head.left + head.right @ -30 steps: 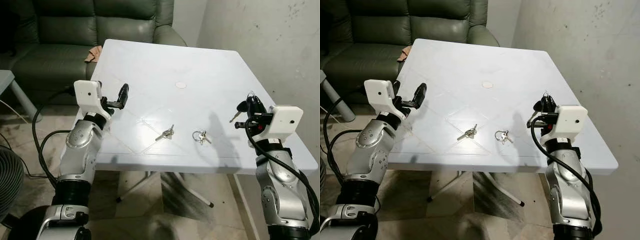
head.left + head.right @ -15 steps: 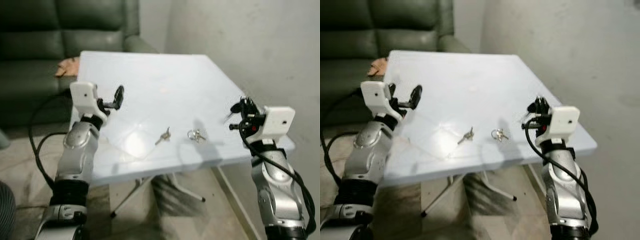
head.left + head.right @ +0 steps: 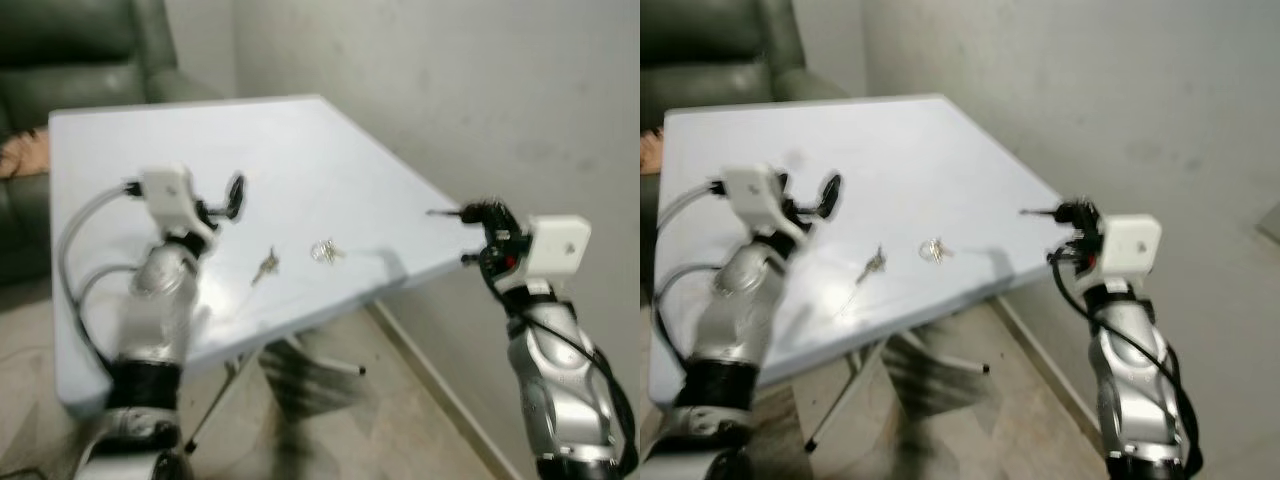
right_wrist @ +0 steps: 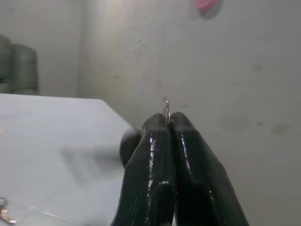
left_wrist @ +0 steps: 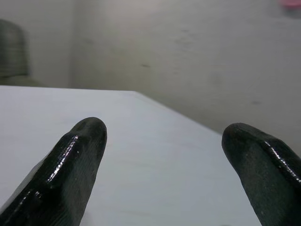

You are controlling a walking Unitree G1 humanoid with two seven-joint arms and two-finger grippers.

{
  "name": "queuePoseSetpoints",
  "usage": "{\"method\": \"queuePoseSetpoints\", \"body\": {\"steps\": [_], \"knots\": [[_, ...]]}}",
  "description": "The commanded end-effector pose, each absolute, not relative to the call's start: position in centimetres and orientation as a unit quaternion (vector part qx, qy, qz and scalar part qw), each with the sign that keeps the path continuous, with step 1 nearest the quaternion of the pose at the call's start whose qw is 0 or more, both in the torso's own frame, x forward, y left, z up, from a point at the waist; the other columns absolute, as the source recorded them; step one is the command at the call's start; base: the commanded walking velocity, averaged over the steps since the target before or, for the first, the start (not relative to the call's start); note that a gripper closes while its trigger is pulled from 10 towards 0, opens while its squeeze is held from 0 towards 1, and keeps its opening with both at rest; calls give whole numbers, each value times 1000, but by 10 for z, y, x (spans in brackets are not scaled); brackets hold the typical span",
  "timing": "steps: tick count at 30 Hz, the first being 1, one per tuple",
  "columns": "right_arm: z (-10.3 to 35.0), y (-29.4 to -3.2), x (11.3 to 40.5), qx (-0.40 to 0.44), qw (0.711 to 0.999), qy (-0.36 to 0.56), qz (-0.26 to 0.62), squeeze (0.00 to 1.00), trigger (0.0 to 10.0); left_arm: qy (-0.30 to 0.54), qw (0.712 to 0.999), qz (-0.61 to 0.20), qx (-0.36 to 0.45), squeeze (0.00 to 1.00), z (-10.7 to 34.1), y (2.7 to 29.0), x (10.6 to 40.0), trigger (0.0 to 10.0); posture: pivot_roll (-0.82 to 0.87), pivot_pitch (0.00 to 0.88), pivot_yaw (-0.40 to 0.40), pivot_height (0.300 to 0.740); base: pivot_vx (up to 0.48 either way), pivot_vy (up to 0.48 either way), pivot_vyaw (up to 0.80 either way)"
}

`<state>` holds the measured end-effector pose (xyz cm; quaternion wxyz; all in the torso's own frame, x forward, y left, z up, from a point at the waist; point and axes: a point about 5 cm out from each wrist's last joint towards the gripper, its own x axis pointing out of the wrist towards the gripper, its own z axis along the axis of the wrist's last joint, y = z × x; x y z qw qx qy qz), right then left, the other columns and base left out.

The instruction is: Hang keys on a hook

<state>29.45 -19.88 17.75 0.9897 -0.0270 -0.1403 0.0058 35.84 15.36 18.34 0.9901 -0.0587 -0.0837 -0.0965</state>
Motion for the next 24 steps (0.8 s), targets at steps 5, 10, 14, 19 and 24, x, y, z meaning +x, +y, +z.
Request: {"method": "queuePoseSetpoints", "body": {"steps": [5, 10, 14, 19, 24], "knots": [[182, -200, 296, -31, 989, -145, 3, 0, 10000, -86, 992, -86, -42, 0, 187, 158, 360, 10000, 9, 1, -76, 740, 0, 0, -761], [181, -201, 295, -30, 989, -143, -2, 0, 10000, -86, 992, -81, -35, 0, 187, 158, 359, 10000, 12, 12, -73, 740, 0, 0, -763], [179, -202, 294, -29, 990, -141, -10, 0, 10000, -84, 992, -89, -23, 0, 185, 154, 357, 10000, 9, 20, -64, 740, 0, 0, -763], [179, -202, 293, -27, 990, -140, -14, 0, 10000, -82, 992, -95, -20, 0, 184, 150, 357, 10000, 5, 24, -60, 740, 0, 0, -761], [179, -204, 292, -29, 990, -140, -18, 0, 10000, -82, 991, -103, -18, 0, 185, 144, 357, 10000, 1, 26, -58, 740, 0, 0, -761]]}}
